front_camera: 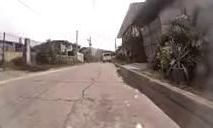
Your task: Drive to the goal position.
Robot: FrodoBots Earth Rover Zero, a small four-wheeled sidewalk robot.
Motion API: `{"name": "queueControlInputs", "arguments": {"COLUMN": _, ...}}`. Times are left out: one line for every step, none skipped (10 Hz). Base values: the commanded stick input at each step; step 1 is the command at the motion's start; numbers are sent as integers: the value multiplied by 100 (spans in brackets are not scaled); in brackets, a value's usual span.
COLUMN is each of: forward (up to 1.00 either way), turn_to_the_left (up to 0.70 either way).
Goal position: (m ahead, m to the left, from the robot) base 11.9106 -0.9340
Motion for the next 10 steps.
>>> {"name": "queueControlInputs", "arguments": {"forward": 100, "turn_to_the_left": 0}}
{"name": "queueControlInputs", "arguments": {"forward": 100, "turn_to_the_left": 0}}
{"name": "queueControlInputs", "arguments": {"forward": 100, "turn_to_the_left": 17}}
{"name": "queueControlInputs", "arguments": {"forward": 100, "turn_to_the_left": 20}}
{"name": "queueControlInputs", "arguments": {"forward": 100, "turn_to_the_left": 0}}
{"name": "queueControlInputs", "arguments": {"forward": 100, "turn_to_the_left": 0}}
{"name": "queueControlInputs", "arguments": {"forward": 100, "turn_to_the_left": 0}}
{"name": "queueControlInputs", "arguments": {"forward": 100, "turn_to_the_left": 0}}
{"name": "queueControlInputs", "arguments": {"forward": 100, "turn_to_the_left": 0}}
{"name": "queueControlInputs", "arguments": {"forward": 100, "turn_to_the_left": 0}}
